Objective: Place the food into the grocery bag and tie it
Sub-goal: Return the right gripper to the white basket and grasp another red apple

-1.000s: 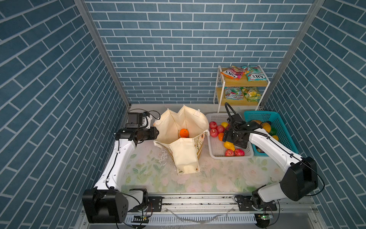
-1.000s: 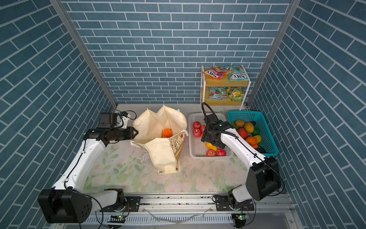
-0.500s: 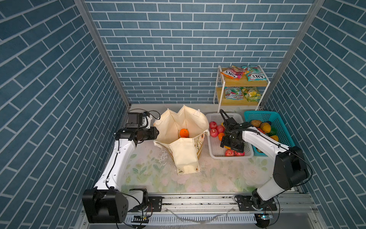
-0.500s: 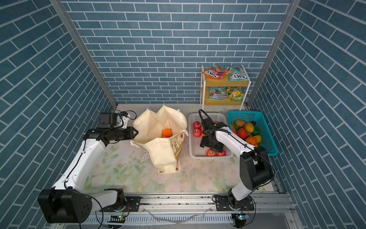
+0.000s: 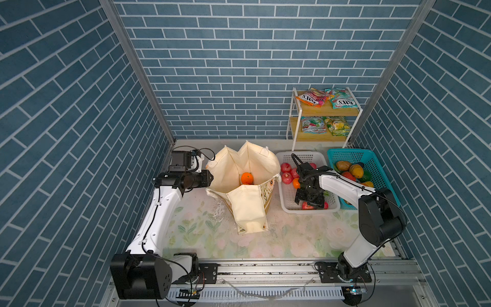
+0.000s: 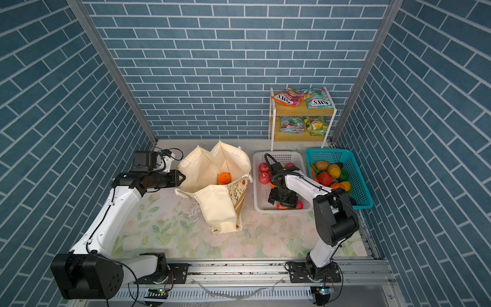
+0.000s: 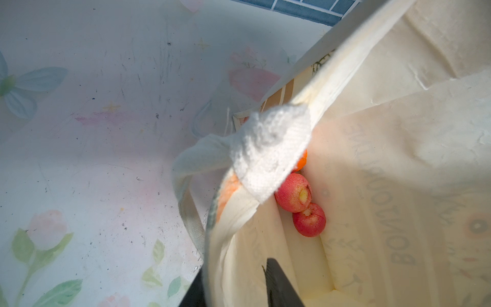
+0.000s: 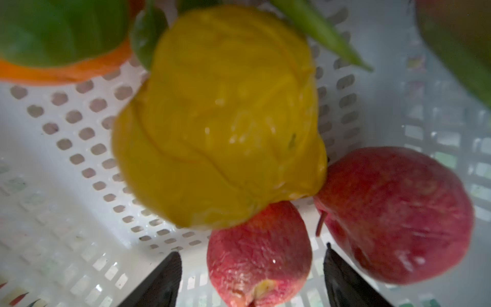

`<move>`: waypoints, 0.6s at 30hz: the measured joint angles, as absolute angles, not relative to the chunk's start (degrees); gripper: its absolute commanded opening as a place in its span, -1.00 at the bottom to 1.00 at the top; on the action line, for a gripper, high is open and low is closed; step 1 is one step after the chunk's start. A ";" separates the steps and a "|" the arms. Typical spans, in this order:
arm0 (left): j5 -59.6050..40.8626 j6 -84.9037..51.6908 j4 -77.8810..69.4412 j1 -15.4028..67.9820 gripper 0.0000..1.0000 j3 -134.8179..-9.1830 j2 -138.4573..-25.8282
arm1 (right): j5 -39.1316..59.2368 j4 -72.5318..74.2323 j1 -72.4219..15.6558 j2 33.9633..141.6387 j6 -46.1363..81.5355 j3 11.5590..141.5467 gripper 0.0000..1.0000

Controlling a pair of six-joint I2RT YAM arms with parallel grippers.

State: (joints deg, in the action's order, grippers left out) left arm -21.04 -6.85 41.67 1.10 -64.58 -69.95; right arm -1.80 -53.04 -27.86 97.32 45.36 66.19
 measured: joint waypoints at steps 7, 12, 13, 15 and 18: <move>-21.02 -6.83 41.67 1.10 -0.28 -64.58 -69.95 | -1.85 -52.95 -27.86 97.95 44.38 66.19 0.37; -21.02 -6.83 41.67 1.10 -0.28 -64.58 -69.95 | -1.58 -53.01 -27.86 97.95 43.59 66.19 0.19; -21.02 -6.83 41.67 1.10 -0.28 -64.58 -69.95 | -1.52 -53.12 -27.86 97.95 43.55 66.22 0.17; -21.04 -6.83 41.67 1.10 -0.28 -64.58 -69.95 | -1.58 -53.60 -27.86 97.93 43.44 66.59 0.15; -21.04 -6.85 41.67 1.10 -0.28 -64.58 -69.95 | -1.48 -54.46 -27.86 97.06 43.18 67.44 0.11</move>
State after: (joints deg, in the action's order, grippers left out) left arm -21.04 -6.85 41.67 1.10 -64.58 -69.95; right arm -1.48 -54.46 -27.86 97.06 43.18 67.44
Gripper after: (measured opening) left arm 0.358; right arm 0.571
